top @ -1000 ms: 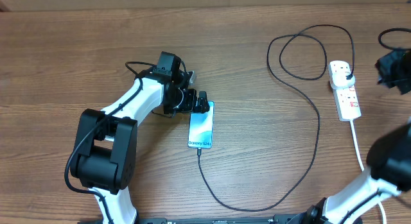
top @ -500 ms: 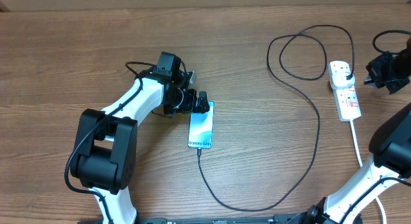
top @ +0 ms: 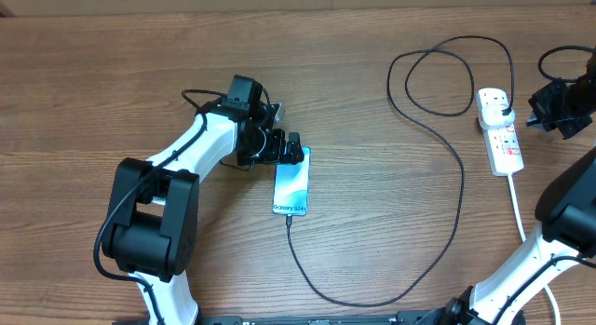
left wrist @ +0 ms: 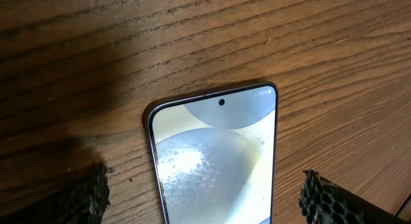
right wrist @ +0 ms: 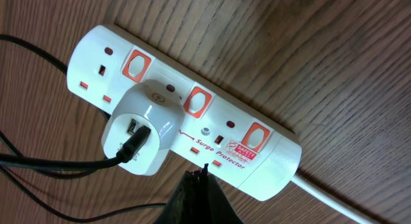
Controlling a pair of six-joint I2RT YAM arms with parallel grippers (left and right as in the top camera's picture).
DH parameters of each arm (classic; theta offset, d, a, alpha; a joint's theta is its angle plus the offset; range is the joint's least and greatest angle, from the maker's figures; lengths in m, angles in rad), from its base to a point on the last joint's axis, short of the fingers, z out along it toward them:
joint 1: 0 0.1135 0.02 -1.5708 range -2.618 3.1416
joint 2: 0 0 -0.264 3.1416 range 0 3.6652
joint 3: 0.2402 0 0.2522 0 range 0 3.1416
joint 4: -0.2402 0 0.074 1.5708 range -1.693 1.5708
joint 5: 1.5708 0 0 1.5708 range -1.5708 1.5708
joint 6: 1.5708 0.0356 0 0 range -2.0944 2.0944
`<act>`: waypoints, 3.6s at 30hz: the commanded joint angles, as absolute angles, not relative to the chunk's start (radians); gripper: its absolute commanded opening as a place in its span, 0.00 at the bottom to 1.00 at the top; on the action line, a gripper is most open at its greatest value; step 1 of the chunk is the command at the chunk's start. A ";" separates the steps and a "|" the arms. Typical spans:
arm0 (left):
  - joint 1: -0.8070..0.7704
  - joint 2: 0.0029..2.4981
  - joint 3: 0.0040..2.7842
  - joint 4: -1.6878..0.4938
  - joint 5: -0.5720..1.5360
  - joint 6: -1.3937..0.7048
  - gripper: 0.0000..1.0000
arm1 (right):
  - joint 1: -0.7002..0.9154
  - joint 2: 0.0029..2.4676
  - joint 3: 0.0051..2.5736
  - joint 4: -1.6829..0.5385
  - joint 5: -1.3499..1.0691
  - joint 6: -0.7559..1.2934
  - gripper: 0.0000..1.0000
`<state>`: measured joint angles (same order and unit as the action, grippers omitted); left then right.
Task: Plug charger to phone and switch on socket
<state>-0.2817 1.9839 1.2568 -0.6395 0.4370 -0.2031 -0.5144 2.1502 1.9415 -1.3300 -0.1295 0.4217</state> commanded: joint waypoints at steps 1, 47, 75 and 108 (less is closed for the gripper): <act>-0.272 2.106 1.180 -0.657 0.282 -0.191 1.00 | -0.511 2.157 1.936 -1.323 -0.121 0.418 0.04; -0.272 2.106 1.180 -0.657 0.282 -0.192 1.00 | -0.478 2.235 1.869 -1.226 -0.106 0.418 0.04; -0.272 2.106 1.180 -0.649 0.281 -0.191 1.00 | -0.442 2.342 1.872 -1.181 -0.136 0.410 0.04; -0.272 1.321 1.183 -0.756 0.218 -0.076 1.00 | -0.572 1.206 1.939 -1.185 -0.062 0.422 0.04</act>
<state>-0.2733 1.5784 1.1629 -0.7536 0.3466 -0.0746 -0.5591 1.3003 1.9308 -1.2045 -0.0368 0.4191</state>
